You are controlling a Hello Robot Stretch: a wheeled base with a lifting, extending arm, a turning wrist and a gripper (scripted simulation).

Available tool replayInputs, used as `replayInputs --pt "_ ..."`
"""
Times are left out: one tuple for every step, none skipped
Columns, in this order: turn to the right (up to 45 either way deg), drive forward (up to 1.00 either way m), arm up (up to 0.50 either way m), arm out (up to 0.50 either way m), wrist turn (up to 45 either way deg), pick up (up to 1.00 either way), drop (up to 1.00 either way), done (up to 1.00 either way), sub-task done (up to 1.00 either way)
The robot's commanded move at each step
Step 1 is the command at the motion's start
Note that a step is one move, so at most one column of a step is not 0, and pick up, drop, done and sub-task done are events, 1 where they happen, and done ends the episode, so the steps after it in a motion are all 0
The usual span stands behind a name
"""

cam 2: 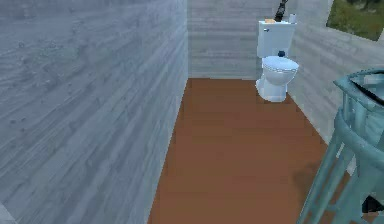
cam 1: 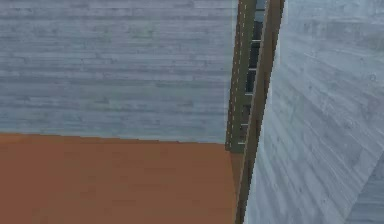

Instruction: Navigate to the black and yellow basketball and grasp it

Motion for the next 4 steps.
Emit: replayInputs --pt "0.0 0.15 0.00 0.00 0.0 0.00 0.00 0.00 0.00" --pt "0.0 0.95 0.00 0.00 0.0 0.00 0.00 0.00 0.00" --pt "12.0 0.00 0.00 0.00 0.0 0.00 0.00 0.00 0.00" --pt "0.0 0.05 0.00 0.00 0.0 0.00 0.00 0.00 0.00"
